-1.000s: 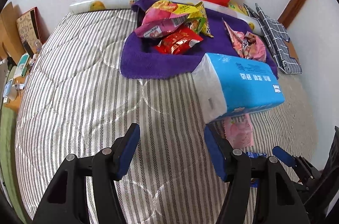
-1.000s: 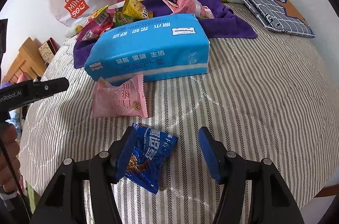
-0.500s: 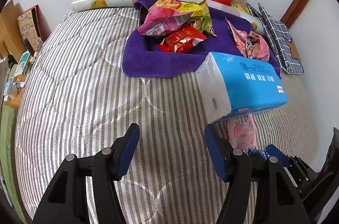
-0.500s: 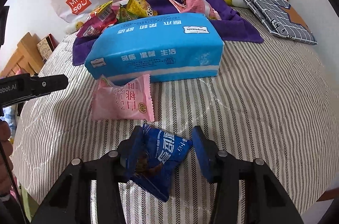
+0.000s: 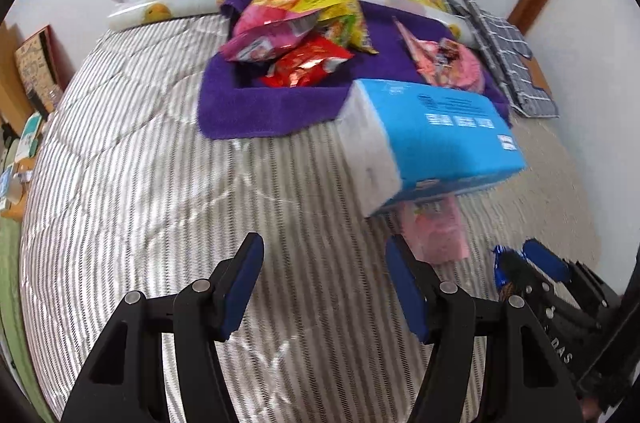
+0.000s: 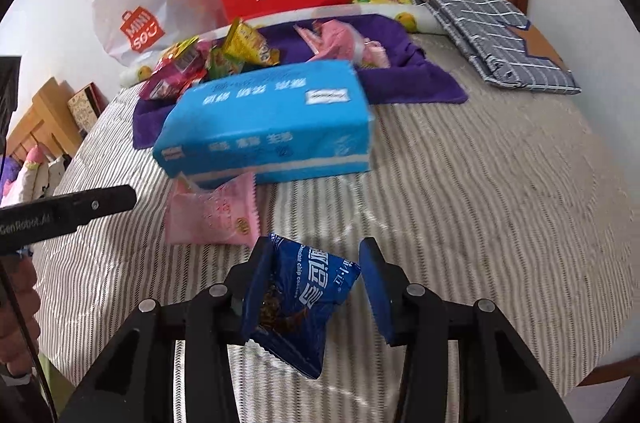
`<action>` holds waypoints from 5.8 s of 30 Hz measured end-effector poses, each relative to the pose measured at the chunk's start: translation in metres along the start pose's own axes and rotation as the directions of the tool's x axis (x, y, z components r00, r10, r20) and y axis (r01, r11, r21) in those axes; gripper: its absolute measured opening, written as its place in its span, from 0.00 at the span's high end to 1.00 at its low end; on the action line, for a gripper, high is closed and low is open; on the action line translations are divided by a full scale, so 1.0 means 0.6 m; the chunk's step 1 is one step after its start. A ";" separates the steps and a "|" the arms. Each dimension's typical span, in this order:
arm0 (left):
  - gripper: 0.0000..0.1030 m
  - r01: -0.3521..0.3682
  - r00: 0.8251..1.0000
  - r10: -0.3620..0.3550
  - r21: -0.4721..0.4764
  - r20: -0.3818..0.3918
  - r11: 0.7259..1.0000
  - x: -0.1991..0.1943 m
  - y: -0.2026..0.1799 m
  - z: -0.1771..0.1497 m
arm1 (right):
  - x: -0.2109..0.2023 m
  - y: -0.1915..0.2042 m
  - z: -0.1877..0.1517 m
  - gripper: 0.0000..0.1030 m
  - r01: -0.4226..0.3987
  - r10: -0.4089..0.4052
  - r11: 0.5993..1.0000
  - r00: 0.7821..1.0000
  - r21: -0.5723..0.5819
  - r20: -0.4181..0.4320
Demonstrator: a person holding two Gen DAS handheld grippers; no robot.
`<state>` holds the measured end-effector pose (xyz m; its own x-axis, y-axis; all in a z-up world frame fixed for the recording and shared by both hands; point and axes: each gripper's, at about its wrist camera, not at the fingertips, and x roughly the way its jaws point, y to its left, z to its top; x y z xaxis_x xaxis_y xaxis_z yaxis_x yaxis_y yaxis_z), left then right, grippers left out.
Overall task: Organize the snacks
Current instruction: 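Grasp the pink pastry packet with the left gripper while the right lifts the blue packet, then carry the pink pastry packet and blue packet toward the purple towel, then open both grippers to drop the two packets onto the towel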
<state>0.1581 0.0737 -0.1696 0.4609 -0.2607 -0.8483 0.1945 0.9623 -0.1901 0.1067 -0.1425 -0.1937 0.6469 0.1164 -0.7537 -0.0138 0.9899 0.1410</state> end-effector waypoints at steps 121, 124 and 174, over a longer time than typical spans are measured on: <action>0.70 0.053 0.988 -0.062 0.062 0.143 0.997 -0.086 -0.103 0.064 | -0.144 -0.023 0.105 0.58 0.098 -0.088 0.995 0.972 -0.036 0.216; 0.70 0.050 0.987 -0.059 0.061 0.147 0.997 -0.086 -0.101 0.069 | -0.142 -0.024 0.108 0.58 0.098 -0.088 0.995 0.972 -0.035 0.217; 0.70 0.025 0.990 -0.021 -0.026 0.139 0.999 0.058 -0.074 0.294 | 0.116 -0.074 0.338 0.58 0.033 -0.004 0.987 0.982 -0.155 0.187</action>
<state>0.3181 0.0084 -0.1035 0.5729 -0.2891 -0.7670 0.1833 0.9572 -0.2239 0.3069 -0.1947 -0.1223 0.7781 0.0954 -0.6208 -0.1104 0.9938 0.0143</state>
